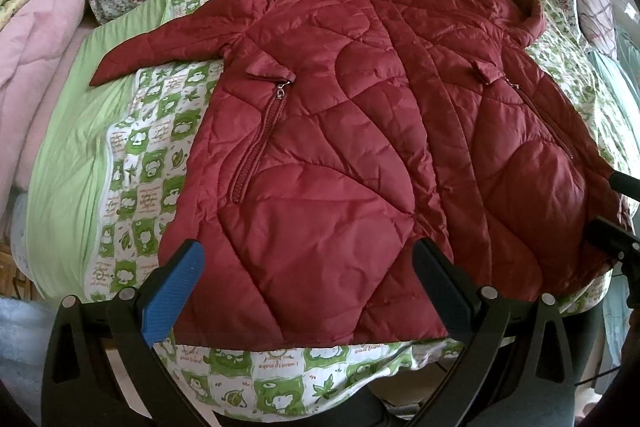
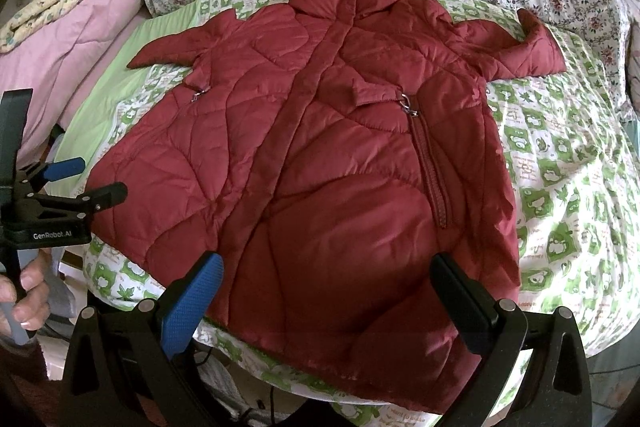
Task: Fold large clothes
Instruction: 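Move both grippers over the red quilted jacket toward its sleeves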
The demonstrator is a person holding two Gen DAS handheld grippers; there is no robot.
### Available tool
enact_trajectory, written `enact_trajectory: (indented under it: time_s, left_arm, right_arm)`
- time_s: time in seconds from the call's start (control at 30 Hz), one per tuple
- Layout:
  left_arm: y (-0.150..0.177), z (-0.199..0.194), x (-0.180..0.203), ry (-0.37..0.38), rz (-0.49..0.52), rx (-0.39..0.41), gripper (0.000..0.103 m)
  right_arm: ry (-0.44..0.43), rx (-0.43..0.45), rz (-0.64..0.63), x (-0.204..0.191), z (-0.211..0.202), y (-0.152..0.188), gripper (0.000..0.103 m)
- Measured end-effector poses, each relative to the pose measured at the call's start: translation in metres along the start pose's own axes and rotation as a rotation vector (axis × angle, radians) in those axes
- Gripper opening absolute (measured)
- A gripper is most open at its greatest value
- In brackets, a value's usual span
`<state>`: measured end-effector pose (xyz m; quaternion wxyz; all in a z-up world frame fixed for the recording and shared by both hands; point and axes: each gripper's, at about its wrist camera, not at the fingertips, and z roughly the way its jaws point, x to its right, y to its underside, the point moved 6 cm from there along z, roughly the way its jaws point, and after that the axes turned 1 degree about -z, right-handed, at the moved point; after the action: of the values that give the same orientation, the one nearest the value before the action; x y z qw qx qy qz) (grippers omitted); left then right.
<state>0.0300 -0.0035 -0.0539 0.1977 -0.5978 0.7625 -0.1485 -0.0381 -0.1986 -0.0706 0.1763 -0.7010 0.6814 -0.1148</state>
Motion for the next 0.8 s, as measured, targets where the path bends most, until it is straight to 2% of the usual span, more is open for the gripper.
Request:
enact_trajectory:
  time_s: [0.27,0.4,0.8]
  left_arm:
    - [0.000,0.006,0.000,-0.015,0.008,-0.010,0.103]
    - [0.001,0.009,-0.004,-0.100,0.060,-0.055,0.103]
    - [-0.004,0.011,-0.003,-0.063,0.038,-0.038,0.103]
  right_arm:
    - [-0.002,0.005,0.001,0.000,0.000,-0.003,0.103]
    - [-0.006,0.007,0.004,-0.001,0.000,-0.007,0.103]
    - [-0.016,0.021,0.016,0.005,0.004,-0.011,0.103]
